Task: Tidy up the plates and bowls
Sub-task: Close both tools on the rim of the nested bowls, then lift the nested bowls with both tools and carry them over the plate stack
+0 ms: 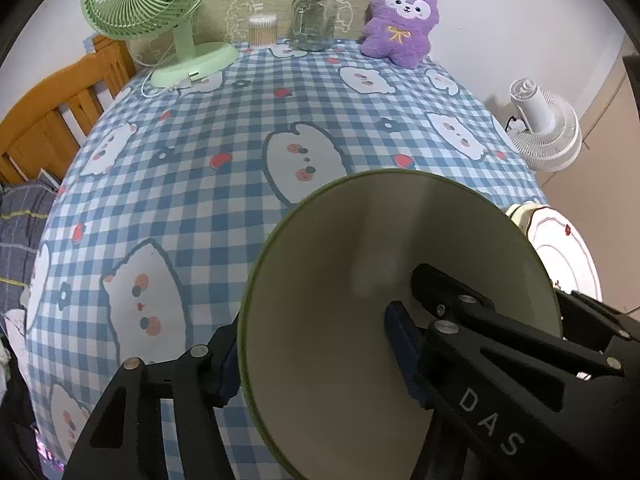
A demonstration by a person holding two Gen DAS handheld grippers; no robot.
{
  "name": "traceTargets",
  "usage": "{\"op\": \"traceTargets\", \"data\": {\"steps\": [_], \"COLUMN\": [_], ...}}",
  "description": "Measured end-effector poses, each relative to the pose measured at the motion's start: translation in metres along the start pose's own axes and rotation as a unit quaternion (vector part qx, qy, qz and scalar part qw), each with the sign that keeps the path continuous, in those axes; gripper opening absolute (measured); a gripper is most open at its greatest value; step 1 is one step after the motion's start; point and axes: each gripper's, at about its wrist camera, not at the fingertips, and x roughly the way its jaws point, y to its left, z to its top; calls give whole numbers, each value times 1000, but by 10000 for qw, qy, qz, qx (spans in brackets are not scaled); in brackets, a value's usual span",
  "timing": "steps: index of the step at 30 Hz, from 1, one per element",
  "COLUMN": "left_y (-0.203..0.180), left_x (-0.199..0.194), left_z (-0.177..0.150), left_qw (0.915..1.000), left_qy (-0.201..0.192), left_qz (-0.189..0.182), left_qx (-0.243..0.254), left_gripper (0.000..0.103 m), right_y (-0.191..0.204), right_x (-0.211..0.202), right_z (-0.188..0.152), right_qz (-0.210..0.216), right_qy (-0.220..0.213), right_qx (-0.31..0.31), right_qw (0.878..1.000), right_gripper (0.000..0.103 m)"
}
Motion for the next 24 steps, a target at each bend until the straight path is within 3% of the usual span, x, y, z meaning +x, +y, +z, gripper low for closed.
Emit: {"op": "traceTargets", "data": {"steps": [3, 24], "left_y": [-1, -6], "left_x": [0, -8], "left_z": [0, 4], "left_qw": [10000, 9998], "left_qy": [10, 96], "left_qz": [-93, -163], "left_qx": [8, 83], "left_gripper": [59, 56], "right_y": [-1, -3], "right_x": [2, -12], "right_z": [1, 3], "right_qz": [163, 120], "right_qy": [92, 115], "right_qx": [47, 85], "right_qw": [9998, 9998], "right_gripper": [47, 48]}}
